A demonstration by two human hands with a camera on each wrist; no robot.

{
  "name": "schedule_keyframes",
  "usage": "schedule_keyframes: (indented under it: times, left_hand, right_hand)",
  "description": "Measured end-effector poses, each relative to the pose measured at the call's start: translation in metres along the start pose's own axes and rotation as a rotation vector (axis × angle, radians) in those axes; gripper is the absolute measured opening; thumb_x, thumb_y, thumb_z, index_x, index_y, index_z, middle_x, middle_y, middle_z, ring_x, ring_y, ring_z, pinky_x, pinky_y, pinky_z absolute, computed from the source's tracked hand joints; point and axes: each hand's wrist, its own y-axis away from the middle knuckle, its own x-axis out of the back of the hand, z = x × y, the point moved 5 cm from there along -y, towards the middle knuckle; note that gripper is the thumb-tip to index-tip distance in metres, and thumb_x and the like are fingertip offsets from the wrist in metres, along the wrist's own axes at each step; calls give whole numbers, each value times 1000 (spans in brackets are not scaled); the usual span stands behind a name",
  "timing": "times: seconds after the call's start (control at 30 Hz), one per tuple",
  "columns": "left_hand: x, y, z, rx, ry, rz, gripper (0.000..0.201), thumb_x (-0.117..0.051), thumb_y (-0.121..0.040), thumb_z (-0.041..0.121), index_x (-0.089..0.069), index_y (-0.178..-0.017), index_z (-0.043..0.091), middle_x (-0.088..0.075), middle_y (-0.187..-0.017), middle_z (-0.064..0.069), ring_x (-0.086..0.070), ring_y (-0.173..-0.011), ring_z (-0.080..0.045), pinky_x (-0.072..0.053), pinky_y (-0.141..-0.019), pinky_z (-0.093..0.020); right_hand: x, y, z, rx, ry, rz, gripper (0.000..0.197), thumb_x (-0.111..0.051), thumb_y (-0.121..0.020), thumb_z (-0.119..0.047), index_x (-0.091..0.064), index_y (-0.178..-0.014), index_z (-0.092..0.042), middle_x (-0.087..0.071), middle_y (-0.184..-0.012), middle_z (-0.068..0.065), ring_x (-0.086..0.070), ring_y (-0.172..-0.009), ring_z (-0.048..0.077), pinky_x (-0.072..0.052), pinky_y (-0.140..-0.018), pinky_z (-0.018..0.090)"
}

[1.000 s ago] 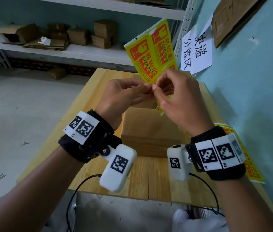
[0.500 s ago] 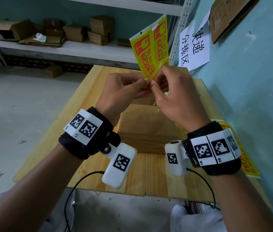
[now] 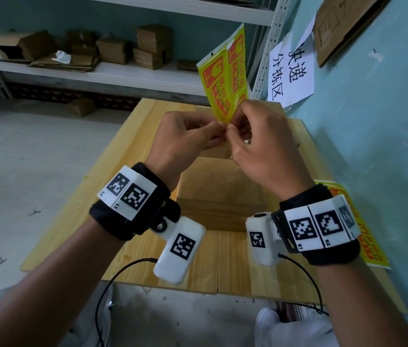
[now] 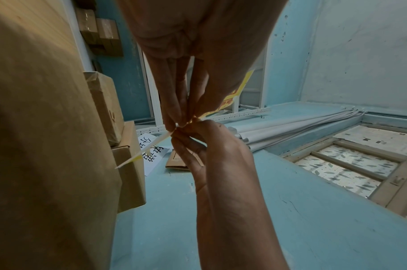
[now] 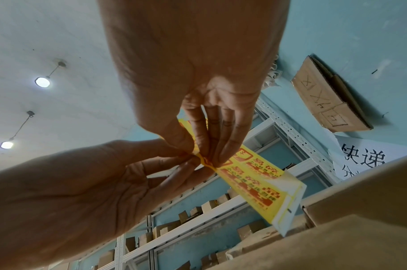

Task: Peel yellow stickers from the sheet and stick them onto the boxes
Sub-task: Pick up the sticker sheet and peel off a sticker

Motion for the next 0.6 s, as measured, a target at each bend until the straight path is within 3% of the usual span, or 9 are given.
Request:
schedule_keyframes:
  times: [0.47,0.6]
  left_hand:
    - [1,1,1,17,12,11,12,-63,-90,4,-71,-82,1,-71,-85,-14,-69,-78,-13,-58,-76,-21]
    - [1,1,3,6,10,14,11,-64,-89,4,-71,-82,0,-72,-92,-21,-70,-84,-19,-59,-82,-28]
  right_hand:
    - [0,0,-1,1,-29,25,10,-57,-91,-15,-58,-86,-6,-60,-85,6,-59,-75,22,-54,-67,48]
    - [0,-1,0,-11,-58,42,15,-56,-90,-20,-58,-84,-6,-61,-84,6,-62,-75,23,-54,-67,48]
